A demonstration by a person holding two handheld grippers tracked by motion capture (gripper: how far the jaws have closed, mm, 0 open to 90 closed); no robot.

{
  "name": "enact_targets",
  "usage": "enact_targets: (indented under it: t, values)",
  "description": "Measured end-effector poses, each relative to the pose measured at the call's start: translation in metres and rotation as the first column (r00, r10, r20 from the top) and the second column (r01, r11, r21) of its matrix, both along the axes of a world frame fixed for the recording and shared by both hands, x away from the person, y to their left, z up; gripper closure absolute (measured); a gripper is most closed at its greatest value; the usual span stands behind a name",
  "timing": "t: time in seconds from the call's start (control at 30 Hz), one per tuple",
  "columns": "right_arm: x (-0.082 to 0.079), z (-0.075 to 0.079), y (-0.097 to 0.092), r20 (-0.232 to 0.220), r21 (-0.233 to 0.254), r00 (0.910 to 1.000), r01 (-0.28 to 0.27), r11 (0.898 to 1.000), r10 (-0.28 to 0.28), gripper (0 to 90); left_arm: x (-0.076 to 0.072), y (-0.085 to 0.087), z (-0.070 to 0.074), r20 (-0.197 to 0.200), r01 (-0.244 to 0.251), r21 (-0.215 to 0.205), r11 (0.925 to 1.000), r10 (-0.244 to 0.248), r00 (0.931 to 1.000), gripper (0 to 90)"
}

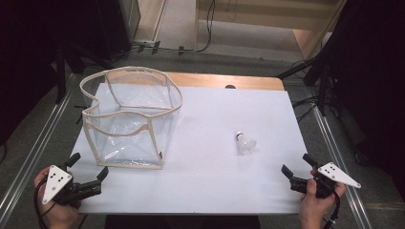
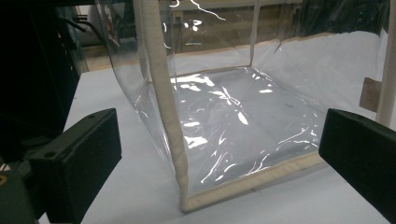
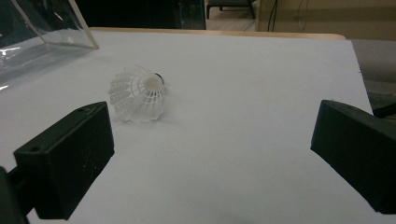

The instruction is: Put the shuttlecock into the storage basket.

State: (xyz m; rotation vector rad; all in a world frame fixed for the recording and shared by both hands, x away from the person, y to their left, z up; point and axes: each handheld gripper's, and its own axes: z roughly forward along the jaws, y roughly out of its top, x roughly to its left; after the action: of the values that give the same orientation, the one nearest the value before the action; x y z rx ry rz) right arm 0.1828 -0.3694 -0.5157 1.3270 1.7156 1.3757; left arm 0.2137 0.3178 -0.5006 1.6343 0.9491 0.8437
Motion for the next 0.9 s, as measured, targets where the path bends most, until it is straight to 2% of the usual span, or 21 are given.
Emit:
enact_targets:
  t: [0.17,0.27,0.47,0.7,0.9]
  values:
    - [0.001,0.005,0.003,0.007,0.002,0.9999,-0.012,1.000,0.012,0.0,0.000,-0.001,0.000,-0.002,0.002,0.002,1.0000,-0.002,1.0000,0.0]
    - [0.002,0.009,0.007,0.014,-0.019,0.9997,-0.019,1.000,0.019,0.0,0.000,0.000,0.000,-0.002,-0.001,-0.004,1.0000,0.001,1.0000,0.0]
    - [0.002,0.018,0.013,0.020,-0.029,0.9990,-0.038,0.999,0.039,0.0,-0.001,-0.001,-0.001,0.000,-0.001,-0.006,1.0000,0.001,1.0000,0.0]
    - [0.008,0.029,0.017,-0.008,-0.031,0.9995,-0.031,0.999,0.030,0.0,-0.002,-0.002,-0.001,0.007,0.001,0.002,1.0000,-0.001,1.0000,0.0]
    - [0.015,0.034,0.020,-0.032,-0.061,0.9986,-0.043,0.997,0.041,0.0,-0.002,-0.002,-0.001,0.005,0.000,0.004,1.0000,0.000,1.0000,0.0]
